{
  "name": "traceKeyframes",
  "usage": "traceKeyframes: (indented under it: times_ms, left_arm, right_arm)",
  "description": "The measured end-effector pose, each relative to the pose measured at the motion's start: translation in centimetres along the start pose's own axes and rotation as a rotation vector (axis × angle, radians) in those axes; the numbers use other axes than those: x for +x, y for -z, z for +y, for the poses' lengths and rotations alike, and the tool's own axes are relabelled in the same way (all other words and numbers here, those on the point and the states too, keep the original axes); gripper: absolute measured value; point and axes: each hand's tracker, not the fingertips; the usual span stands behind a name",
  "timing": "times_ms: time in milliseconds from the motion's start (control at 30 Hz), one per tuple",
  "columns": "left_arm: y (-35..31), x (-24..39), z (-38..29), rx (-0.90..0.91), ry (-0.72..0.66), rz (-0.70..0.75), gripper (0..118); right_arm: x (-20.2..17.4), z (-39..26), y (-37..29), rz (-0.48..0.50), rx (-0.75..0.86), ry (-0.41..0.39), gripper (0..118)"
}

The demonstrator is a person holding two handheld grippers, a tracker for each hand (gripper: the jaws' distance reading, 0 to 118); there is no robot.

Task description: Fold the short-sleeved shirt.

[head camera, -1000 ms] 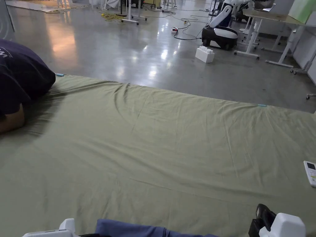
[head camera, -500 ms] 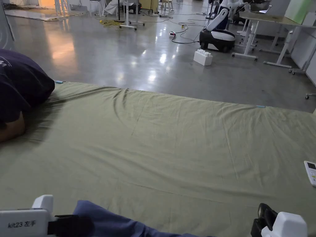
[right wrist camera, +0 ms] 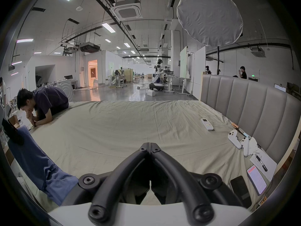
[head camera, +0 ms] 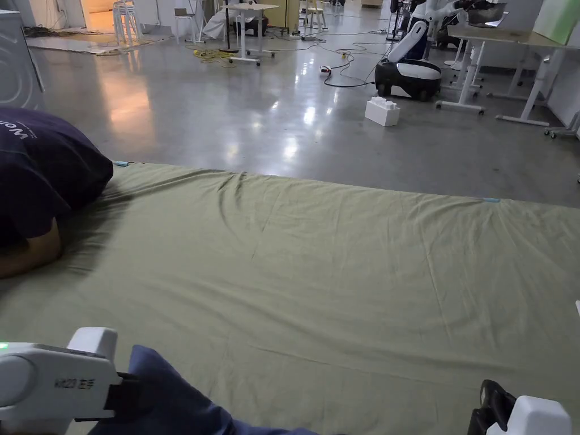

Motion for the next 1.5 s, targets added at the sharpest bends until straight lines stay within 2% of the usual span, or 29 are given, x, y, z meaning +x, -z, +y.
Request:
traceKeyframes:
  times_ms: [267,567,967,1167,1200,1267,1367,1400,1500]
  left_arm:
    - [0.8,3.8,0.0,-0.01,0.031,-0.076,10]
    - [3.8,9.3,-1.0,-0.05,-0.016,-0.183,10]
    - [14.1,17.4,-5.4,-0.142,-0.035,-0.137,10]
    - [15.2,18.0,-6.6,-0.132,-0.025,-0.133,11]
    - [15.2,17.9,-6.7,-0.128,-0.027,-0.136,14]
    - [15.1,17.3,-6.6,-0.116,-0.051,-0.156,26]
    - [14.5,16.6,-6.4,-0.105,-0.108,-0.238,60]
    - [14.2,16.4,-6.3,-0.105,-0.122,-0.273,64]
    - [12.6,15.8,-5.7,-0.086,-0.156,-0.367,63]
  right_arm:
    - [0.2,-0.5,0.0,-0.003,-0.012,0.005,0]
    - [0.2,-1.1,0.0,-0.002,-0.026,0.011,0]
    - [0.9,-1.9,-0.3,-0.02,-0.04,0.023,0]
    - [1.1,-2.1,-0.4,-0.026,-0.047,0.02,0]
    - [1.1,-2.2,-0.4,-0.026,-0.047,0.02,0]
    - [1.1,-2.3,-0.3,-0.027,-0.052,0.02,0]
    - [1.1,-2.5,-0.2,-0.025,-0.056,0.022,0]
    - [1.0,-2.5,-0.2,-0.024,-0.057,0.022,0]
    - [1.0,-2.4,-0.3,-0.021,-0.057,0.018,0]
